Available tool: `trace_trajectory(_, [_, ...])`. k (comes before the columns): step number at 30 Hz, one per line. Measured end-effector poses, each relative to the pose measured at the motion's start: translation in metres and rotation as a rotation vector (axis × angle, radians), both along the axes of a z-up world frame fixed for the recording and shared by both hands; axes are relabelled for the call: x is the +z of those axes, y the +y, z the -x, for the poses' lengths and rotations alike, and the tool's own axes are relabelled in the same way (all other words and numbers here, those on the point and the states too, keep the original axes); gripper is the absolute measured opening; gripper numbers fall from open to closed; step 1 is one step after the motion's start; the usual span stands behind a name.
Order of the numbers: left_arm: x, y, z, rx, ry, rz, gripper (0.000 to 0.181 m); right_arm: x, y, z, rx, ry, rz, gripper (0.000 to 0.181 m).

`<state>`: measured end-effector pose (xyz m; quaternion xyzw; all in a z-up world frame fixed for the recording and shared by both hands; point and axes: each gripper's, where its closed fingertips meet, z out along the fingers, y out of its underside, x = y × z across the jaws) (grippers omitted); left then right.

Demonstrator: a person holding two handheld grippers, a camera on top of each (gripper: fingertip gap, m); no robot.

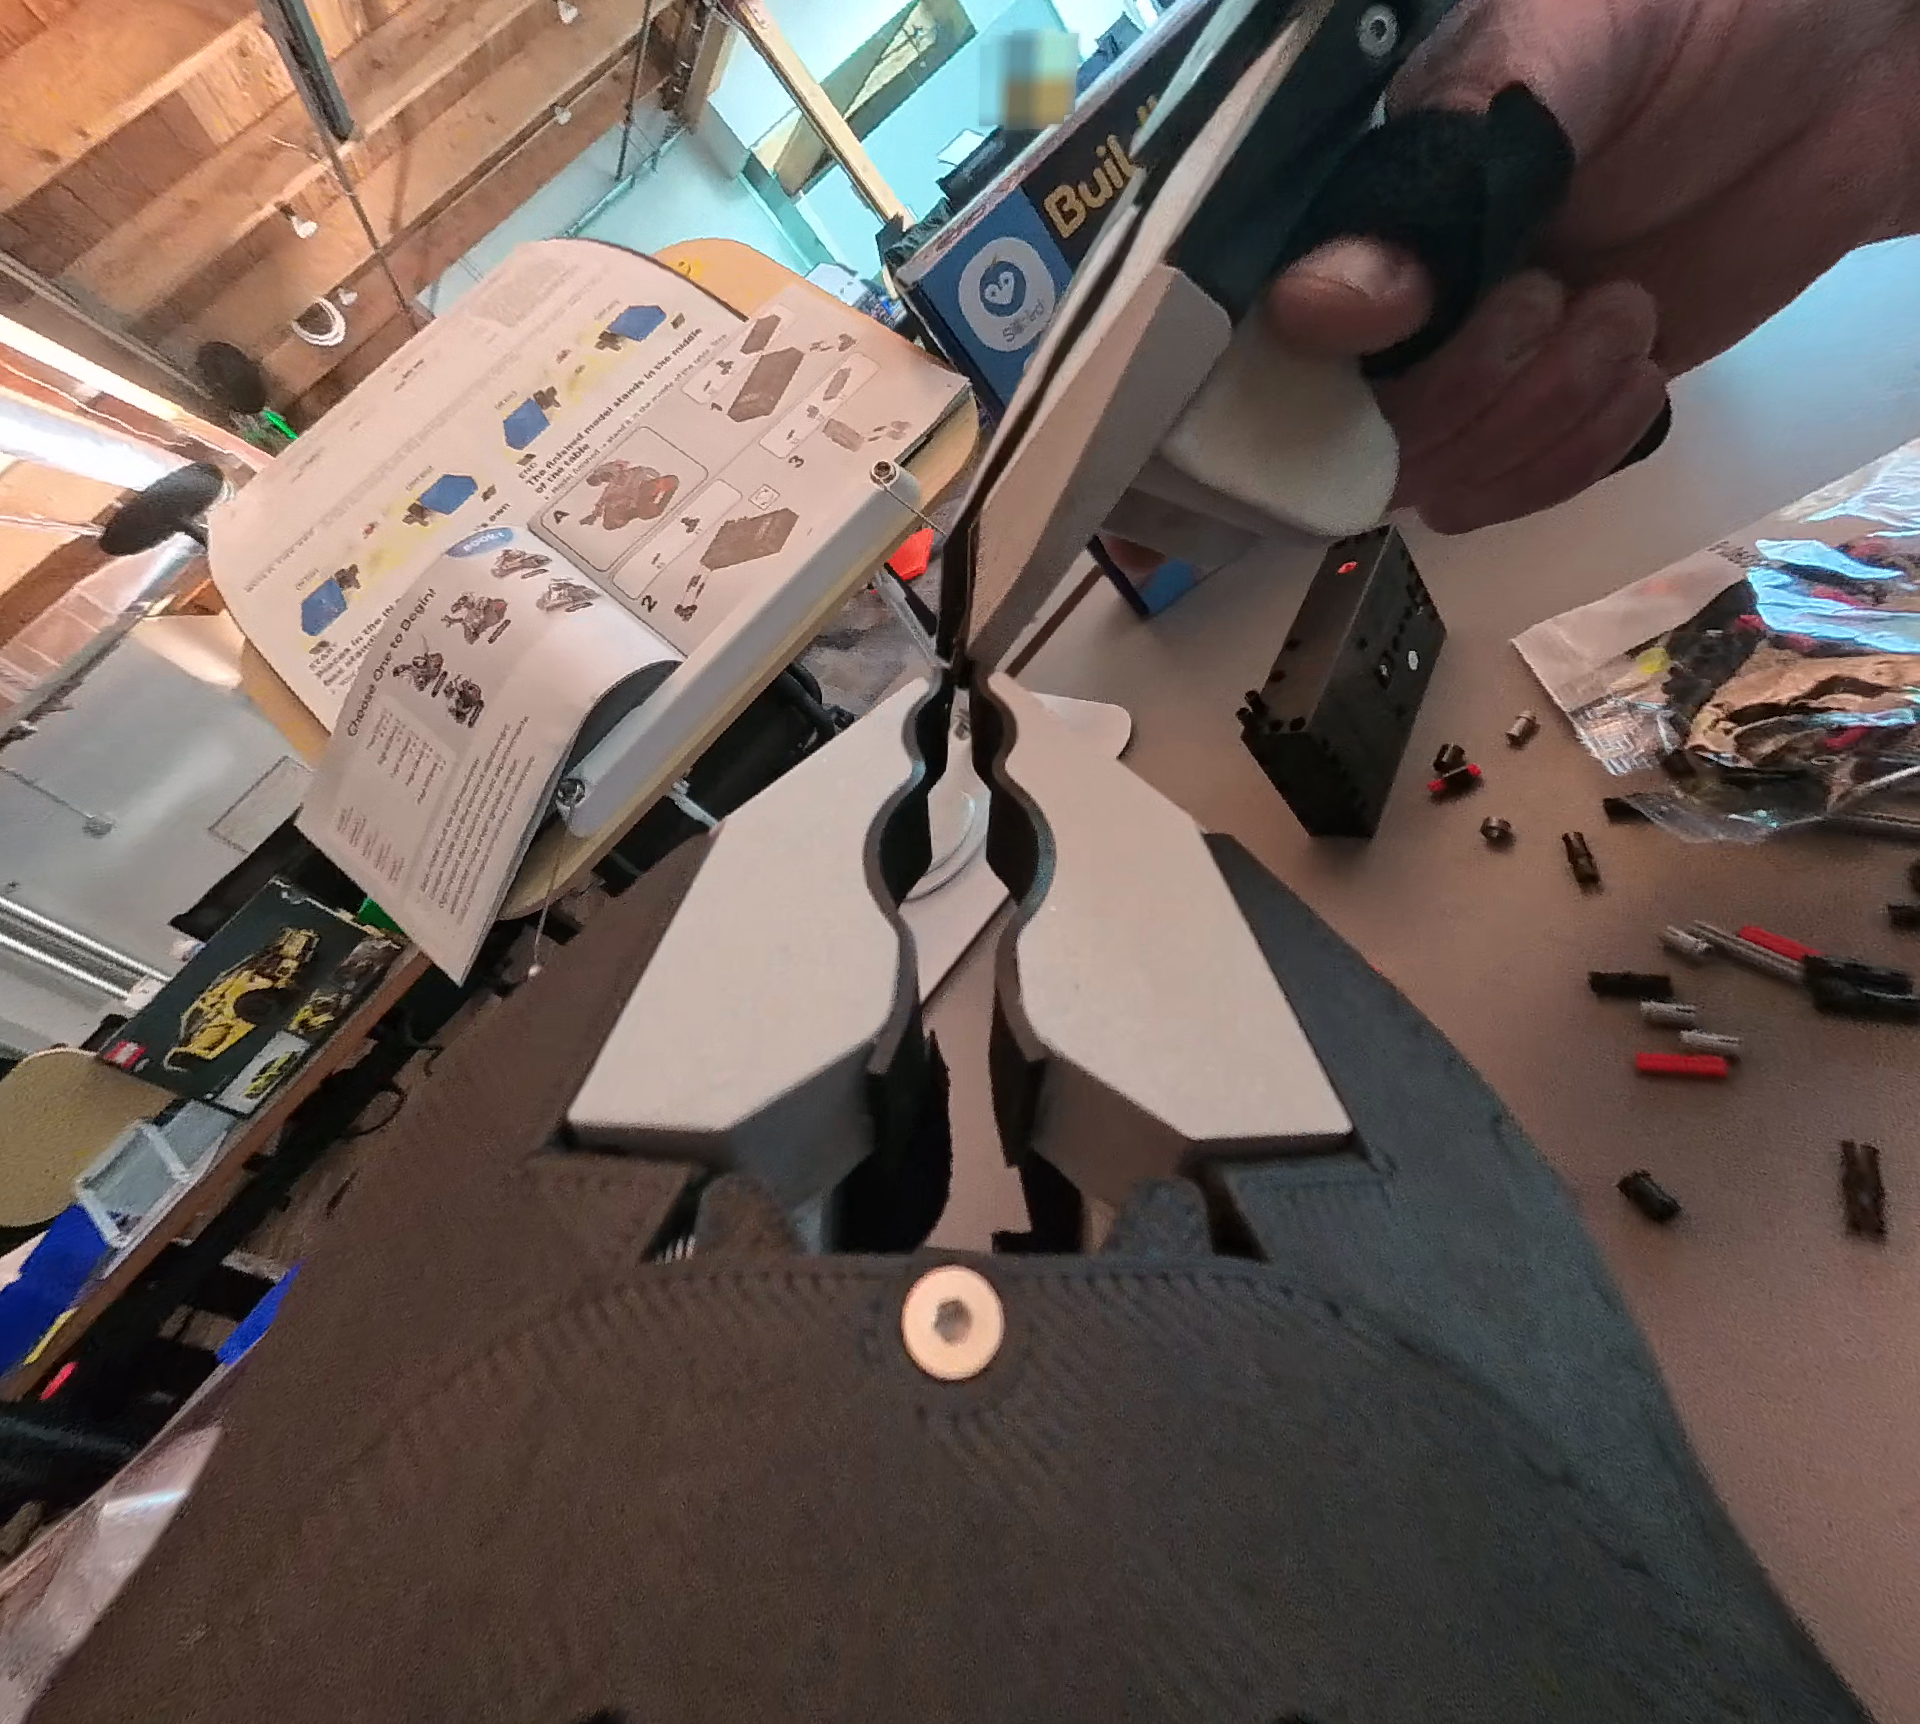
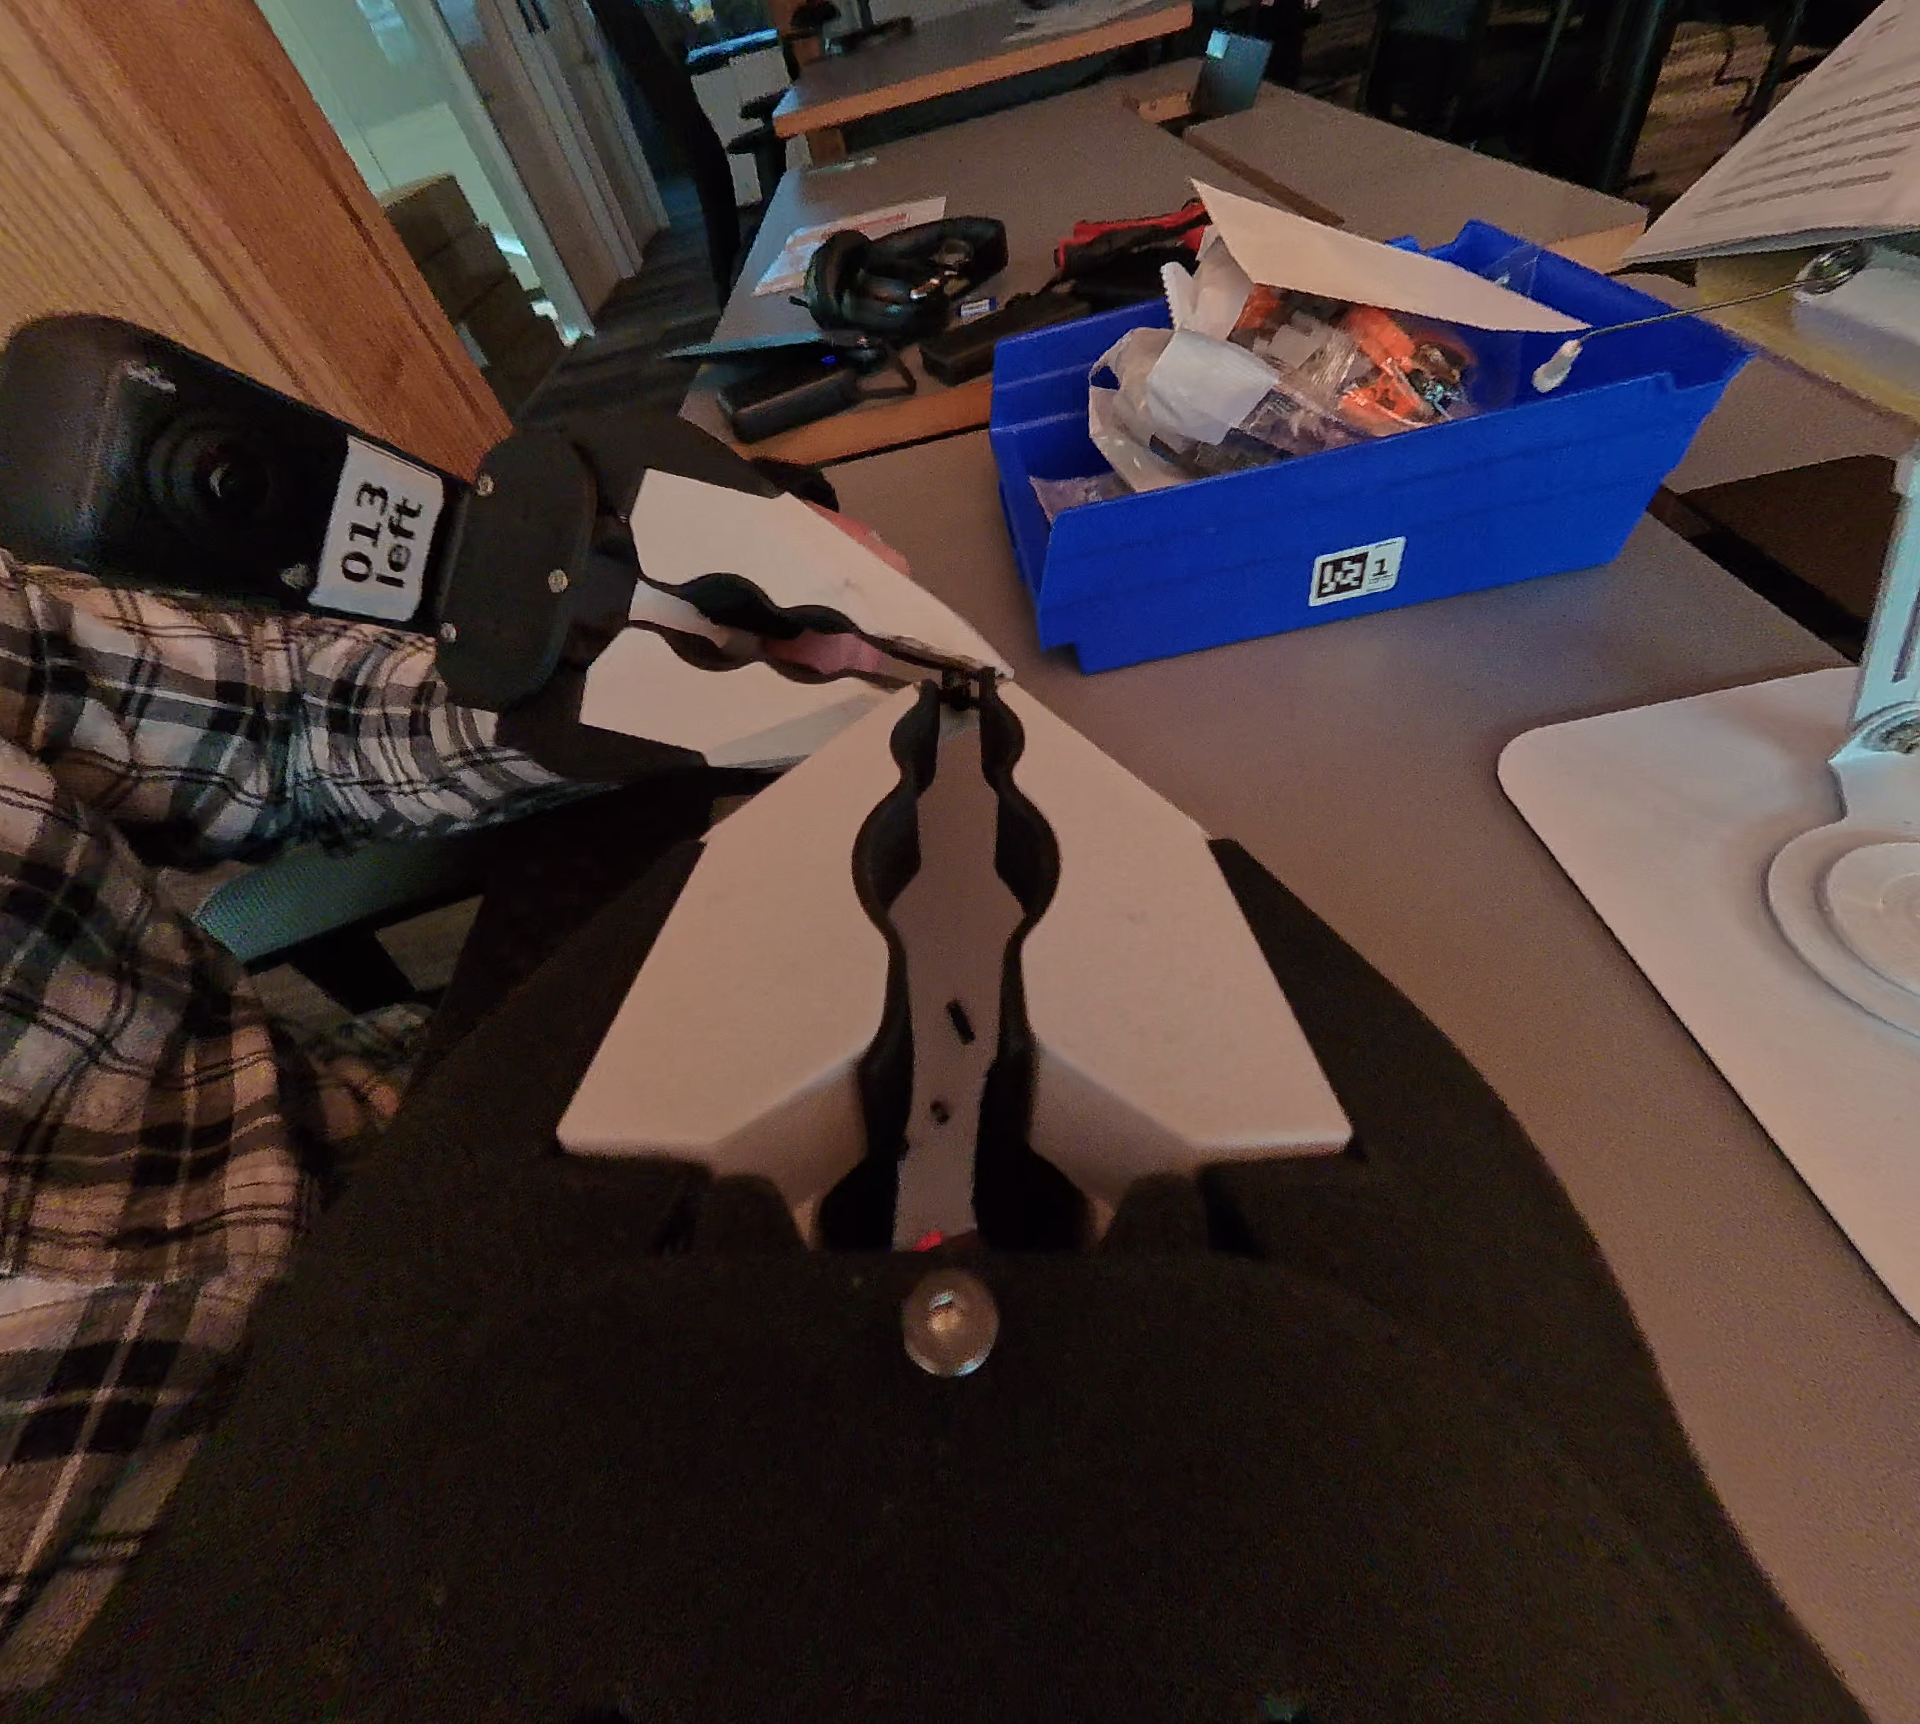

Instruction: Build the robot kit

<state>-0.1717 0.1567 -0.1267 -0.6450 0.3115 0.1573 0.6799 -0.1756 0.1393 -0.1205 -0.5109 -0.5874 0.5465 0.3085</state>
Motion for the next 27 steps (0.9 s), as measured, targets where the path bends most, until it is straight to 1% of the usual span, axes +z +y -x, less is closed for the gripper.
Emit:
trace_trajectory(4, [0.001, 0.003, -0.004, 0.006, 0.023, -0.010, 0.001, 0.003, 0.002, -0.004, -0.014, 0.012, -0.037, 0.003])
trace_trajectory(8, [0.000, 0.008, -0.012, -0.022, 0.018, -0.004, 0.001, 0.002, 0.007, -0.012, -0.011, 0.007, -0.063, 0.002])
trace_trajectory(9, [-0.004, 0.011, -0.014, -0.034, -0.001, 0.028, 0.004, 0.003, 0.010, -0.015, -0.018, 0.002, -0.081, 0.002])
trace_trajectory(11, [-0.021, 0.020, -0.016, -0.058, -0.019, 0.141, 0.030, 0.001, 0.025, -0.025, -0.049, -0.029, -0.157, 0.002])
trace_trajectory(13, [-0.047, 0.029, -0.023, -0.114, -0.045, 0.285, 0.042, -0.012, 0.045, -0.038, -0.087, -0.111, -0.298, 0.002])
trace_trajectory(15, [-0.077, 0.040, -0.028, -0.150, -0.078, 0.445, 0.056, -0.026, 0.059, -0.052, -0.084, -0.204, -0.382, 0.002])
trace_trajectory(17, [-0.103, 0.051, -0.035, -0.186, -0.099, 0.550, 0.057, -0.044, 0.070, -0.063, -0.079, -0.296, -0.461, 0.002])
trace_trajectory(18, [-0.113, 0.056, -0.037, -0.196, -0.110, 0.592, 0.059, -0.052, 0.072, -0.066, -0.062, -0.324, -0.466, 0.002])
trace_trajectory(21, [-0.133, 0.068, -0.049, -0.239, -0.143, 0.671, 0.058, -0.078, 0.077, -0.069, -0.032, -0.415, -0.492, 0.001])
trace_trajectory(23, [-0.141, 0.074, -0.054, -0.252, -0.142, 0.695, 0.054, -0.094, 0.079, -0.069, -0.011, -0.468, -0.517, 0.001])
trace_trajectory(27, [-0.146, 0.079, -0.062, -0.289, -0.158, 0.718, 0.033, -0.109, 0.083, -0.064, 0.009, -0.512, -0.541, 0.001])
